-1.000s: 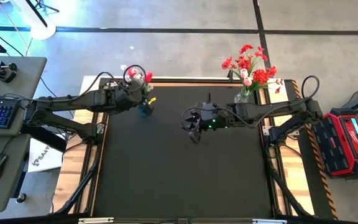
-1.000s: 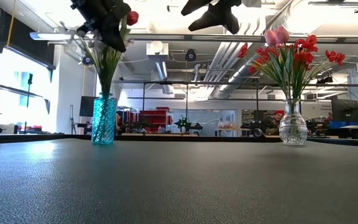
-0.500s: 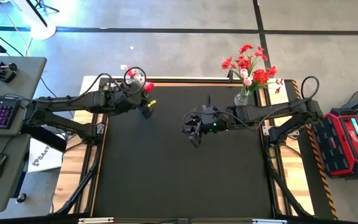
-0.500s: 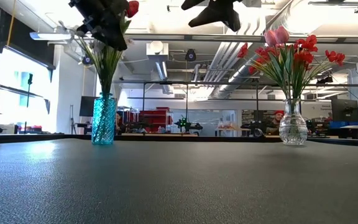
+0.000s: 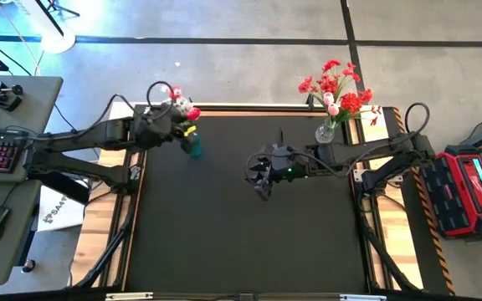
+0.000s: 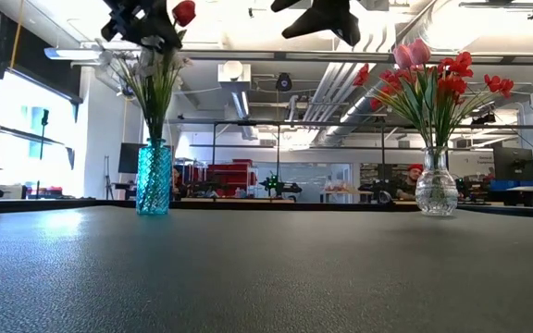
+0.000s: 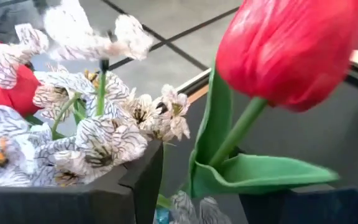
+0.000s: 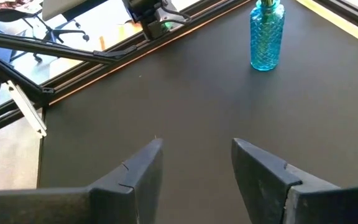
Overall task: Sort flowers into vase by color
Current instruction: Put the red flower into the blue vase, then return to Home Position
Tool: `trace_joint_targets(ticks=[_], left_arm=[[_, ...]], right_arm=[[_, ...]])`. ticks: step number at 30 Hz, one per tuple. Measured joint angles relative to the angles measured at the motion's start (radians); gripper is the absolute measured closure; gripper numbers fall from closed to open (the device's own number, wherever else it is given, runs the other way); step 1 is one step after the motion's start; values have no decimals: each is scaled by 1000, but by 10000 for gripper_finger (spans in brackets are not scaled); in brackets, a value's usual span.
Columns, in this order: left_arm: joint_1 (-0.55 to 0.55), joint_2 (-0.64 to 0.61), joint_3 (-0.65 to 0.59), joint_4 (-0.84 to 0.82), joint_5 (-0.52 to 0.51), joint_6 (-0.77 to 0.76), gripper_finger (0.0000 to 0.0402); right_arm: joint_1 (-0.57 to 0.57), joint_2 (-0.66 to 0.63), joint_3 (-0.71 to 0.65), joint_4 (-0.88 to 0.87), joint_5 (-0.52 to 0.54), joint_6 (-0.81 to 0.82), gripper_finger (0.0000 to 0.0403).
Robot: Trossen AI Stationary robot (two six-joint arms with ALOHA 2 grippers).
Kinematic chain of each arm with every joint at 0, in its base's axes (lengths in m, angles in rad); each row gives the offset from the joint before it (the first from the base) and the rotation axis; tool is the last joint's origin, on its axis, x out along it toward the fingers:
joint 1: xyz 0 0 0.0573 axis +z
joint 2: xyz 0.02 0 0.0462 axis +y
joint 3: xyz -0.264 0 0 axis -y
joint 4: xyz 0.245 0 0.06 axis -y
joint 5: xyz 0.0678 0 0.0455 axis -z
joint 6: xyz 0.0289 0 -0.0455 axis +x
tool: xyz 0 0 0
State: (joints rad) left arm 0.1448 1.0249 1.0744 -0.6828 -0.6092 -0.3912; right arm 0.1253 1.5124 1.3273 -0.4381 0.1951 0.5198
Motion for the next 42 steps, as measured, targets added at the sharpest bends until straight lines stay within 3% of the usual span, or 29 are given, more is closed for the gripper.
trace_joint_targets(ticks=[10, 21, 29, 32, 37, 42], left_arm=[[-1, -41, 17, 117, 126, 51, 229], [-2, -37, 260, -104, 129, 173, 229], [3, -37, 418, -211, 111, 298, 229], [52, -36, 463, -211, 202, 315, 241], [160, -32, 496, -203, 410, 390, 296], [247, -55, 487, -130, 689, 367, 374]], right_arm=[[0, 0, 0, 0, 2, 23, 226], [-1, -14, 0, -12, -13, 36, 226], [-43, -129, 0, -48, -12, 48, 235], [-58, -188, 0, -52, -55, -8, 272], [-99, -297, 0, -52, -163, -87, 385], [-95, -439, 0, -84, -228, -202, 391]])
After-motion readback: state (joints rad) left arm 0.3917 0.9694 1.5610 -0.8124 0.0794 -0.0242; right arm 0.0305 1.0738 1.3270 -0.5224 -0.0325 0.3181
